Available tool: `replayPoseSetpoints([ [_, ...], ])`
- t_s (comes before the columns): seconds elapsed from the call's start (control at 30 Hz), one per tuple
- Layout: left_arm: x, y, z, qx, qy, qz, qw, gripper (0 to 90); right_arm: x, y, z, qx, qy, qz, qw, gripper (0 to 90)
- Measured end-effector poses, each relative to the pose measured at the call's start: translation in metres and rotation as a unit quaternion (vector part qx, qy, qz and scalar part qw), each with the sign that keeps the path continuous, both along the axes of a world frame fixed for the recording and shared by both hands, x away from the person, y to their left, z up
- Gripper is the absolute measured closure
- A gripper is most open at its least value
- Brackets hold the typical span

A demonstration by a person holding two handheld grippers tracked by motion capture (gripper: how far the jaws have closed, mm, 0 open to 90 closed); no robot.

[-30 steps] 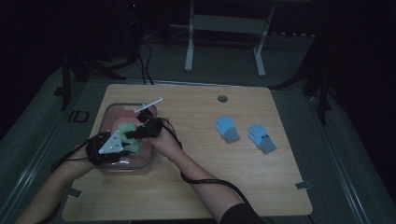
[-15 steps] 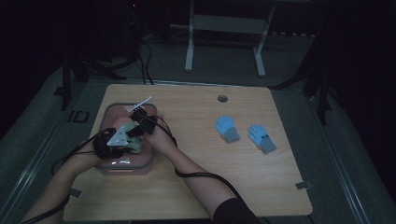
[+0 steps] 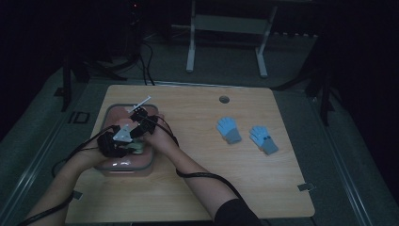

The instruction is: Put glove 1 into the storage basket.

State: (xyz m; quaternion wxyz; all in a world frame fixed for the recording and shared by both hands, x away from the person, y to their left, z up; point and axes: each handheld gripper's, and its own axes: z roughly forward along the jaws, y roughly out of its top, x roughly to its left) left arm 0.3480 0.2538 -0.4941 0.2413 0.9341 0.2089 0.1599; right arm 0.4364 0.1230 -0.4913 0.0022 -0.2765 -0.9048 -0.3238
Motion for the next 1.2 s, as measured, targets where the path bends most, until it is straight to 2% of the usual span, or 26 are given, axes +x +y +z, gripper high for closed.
replayPoseSetpoints([
  [0.1, -0.001, 0.002, 0.002, -0.006, 0.01, 0.016, 0.9998, 56.3, 0.0, -0.002, 0.003, 0.006, -0.001, -0.001, 1.0, 38.3],
  [0.17, -0.004, 0.003, 0.004, -0.006, 0.008, 0.026, 0.9996, 48.9, 0.0, -0.004, 0.006, 0.008, -0.005, -0.004, 0.9999, 36.9],
  [0.27, -0.009, 0.005, 0.007, -0.015, 0.006, 0.038, 0.9991, 46.7, -0.001, -0.009, 0.013, 0.022, -0.008, -0.005, 0.9997, 34.0],
  [0.33, -0.013, 0.005, 0.01, -0.014, 0.003, 0.043, 0.999, 44.6, -0.002, -0.012, 0.018, 0.033, -0.007, -0.003, 0.9994, 30.6],
  [0.5, -0.02, 0.002, 0.018, -0.038, 0.004, 0.057, 0.9976, 38.6, -0.007, -0.023, 0.031, 0.052, -0.009, 0.009, 0.9986, 20.5],
  [0.57, -0.022, 0.0, 0.022, -0.048, 0.002, 0.065, 0.9968, 38.6, -0.008, -0.029, 0.036, 0.062, -0.012, 0.01, 0.998, 20.1],
  [0.63, -0.024, -0.004, 0.026, -0.049, 0.001, 0.067, 0.9966, 38.6, -0.01, -0.037, 0.041, 0.068, -0.017, 0.007, 0.9975, 19.8],
  [0.77, -0.026, -0.014, 0.03, -0.059, 0.011, 0.058, 0.9965, 38.8, -0.011, -0.055, 0.047, 0.074, -0.017, 0.008, 0.9971, 18.3],
  [0.9, -0.028, -0.03, 0.033, -0.047, 0.022, 0.037, 0.998, 40.6, -0.013, -0.075, 0.051, 0.074, -0.021, 0.011, 0.9969, 16.4],
  [0.97, -0.03, -0.039, 0.035, -0.045, 0.017, 0.031, 0.9984, 40.5, -0.015, -0.085, 0.052, 0.069, -0.032, 0.012, 0.997, 16.4],
  [1.13, -0.03, -0.059, 0.041, -0.063, 0.013, 0.022, 0.9977, 40.4, -0.018, -0.115, 0.047, 0.073, -0.044, 0.011, 0.9963, 16.4],
  [1.2, -0.031, -0.065, 0.043, -0.081, 0.017, 0.019, 0.9964, 40.4, -0.019, -0.125, 0.044, 0.076, -0.046, 0.009, 0.996, 16.4],
])
